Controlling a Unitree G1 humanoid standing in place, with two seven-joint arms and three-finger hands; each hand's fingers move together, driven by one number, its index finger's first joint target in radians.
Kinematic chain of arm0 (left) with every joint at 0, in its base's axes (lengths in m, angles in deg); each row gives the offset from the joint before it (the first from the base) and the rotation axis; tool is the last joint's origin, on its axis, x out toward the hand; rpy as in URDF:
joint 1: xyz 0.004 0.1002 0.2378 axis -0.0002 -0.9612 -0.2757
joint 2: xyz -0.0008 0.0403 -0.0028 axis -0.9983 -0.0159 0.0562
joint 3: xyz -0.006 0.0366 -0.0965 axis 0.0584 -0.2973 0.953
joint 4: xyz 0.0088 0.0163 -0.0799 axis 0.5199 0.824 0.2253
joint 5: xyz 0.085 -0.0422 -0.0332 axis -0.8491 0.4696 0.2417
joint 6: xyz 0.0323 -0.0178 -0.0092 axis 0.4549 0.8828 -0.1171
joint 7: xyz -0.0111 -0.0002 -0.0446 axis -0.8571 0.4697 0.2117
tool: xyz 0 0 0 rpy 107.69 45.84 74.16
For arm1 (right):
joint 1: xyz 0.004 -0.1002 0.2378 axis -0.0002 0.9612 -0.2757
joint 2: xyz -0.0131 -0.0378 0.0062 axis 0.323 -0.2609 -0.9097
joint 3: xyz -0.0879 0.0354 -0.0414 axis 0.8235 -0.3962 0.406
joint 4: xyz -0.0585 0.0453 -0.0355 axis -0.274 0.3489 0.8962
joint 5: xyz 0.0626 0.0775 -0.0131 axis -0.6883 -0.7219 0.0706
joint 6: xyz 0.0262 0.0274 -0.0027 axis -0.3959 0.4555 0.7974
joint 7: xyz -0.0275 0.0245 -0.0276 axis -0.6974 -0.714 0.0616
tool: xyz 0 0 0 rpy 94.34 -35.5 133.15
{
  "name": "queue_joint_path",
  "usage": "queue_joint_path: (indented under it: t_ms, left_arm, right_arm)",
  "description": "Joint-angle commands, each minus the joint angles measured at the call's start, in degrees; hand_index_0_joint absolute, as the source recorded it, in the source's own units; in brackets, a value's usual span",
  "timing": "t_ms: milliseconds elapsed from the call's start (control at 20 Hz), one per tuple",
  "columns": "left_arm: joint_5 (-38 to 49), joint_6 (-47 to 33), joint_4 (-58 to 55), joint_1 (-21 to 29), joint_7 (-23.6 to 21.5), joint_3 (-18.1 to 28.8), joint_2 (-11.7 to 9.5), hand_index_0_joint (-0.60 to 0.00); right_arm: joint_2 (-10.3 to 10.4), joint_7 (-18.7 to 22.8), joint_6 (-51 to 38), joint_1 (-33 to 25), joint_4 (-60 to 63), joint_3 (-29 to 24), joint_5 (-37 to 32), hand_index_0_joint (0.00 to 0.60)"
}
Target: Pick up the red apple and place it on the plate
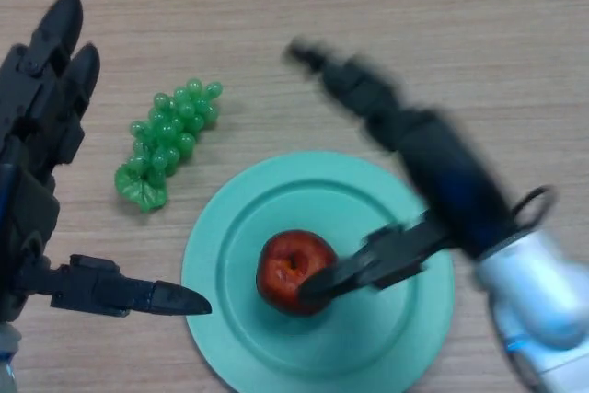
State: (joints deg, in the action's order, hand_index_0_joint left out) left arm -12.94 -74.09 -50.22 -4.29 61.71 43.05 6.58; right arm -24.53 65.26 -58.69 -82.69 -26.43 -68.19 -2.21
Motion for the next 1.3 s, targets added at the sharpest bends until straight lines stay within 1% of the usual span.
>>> queue_joint_path:
  t_ms: [50,150,200,250,300,500,700,800,900,1050,1250,1300]
  left_arm:
    - [-0.8,-4.9,-2.9,1.7,0.2,0.3,-2.0,0.000]
    - [-1.5,-6.9,-1.0,2.1,0.8,-0.5,-2.0,0.000]
    - [-2.1,-8.6,0.5,2.0,1.0,-0.8,-2.0,0.000]
    - [-3.1,-10.7,2.7,2.0,0.8,-1.5,-1.9,0.000]
    - [-3.2,-11.4,3.5,1.9,0.5,-1.8,-2.0,0.000]
    - [-3.0,-9.4,2.7,2.6,-0.6,-2.4,-2.2,0.000]
    - [-1.9,-6.7,0.7,2.8,-0.5,-2.2,-2.3,0.000]
    - [-1.5,-6.6,0.6,2.6,-0.4,-1.9,-2.3,0.000]
    - [-1.2,-5.7,0.0,2.7,-0.3,-1.7,-2.3,0.000]
    - [-1.2,-4.0,-1.2,3.2,-0.1,-1.1,-2.6,0.000]
    - [-0.4,-4.6,-0.5,3.4,0.5,0.3,-2.8,0.000]
    - [-0.3,-4.6,-0.1,3.6,0.3,0.6,-2.8,0.000]
  right_arm:
    - [0.1,-1.1,-3.5,-0.5,-6.9,-7.1,-4.7,0.000]
    - [-0.2,-2.9,-7.7,4.0,-8.6,-11.3,-7.7,0.000]
    - [-0.6,-2.7,-10.5,5.8,-8.4,-12.1,-9.0,0.000]
    - [-0.9,-2.6,-13.6,8.1,-8.1,-12.2,-9.6,0.000]
    - [-0.9,-2.0,-14.9,9.2,-8.3,-12.2,-9.9,0.000]
    - [-1.4,-1.5,-19.9,13.9,-10.4,-13.6,-10.6,0.000]
    - [-1.8,-2.8,-18.8,15.2,-12.1,-17.2,-13.0,0.000]
    - [-1.7,-3.0,-18.8,15.6,-12.0,-17.7,-13.2,0.000]
    - [-1.7,-2.7,-17.8,15.4,-12.2,-17.8,-13.2,0.000]
    - [-2.1,-1.3,-12.7,13.5,-12.9,-20.2,-14.0,0.000]
    - [-2.0,-2.4,-11.5,14.4,-13.9,-19.5,-14.2,0.000]
    - [-2.2,-2.4,-10.6,13.8,-14.1,-19.4,-13.8,0.000]
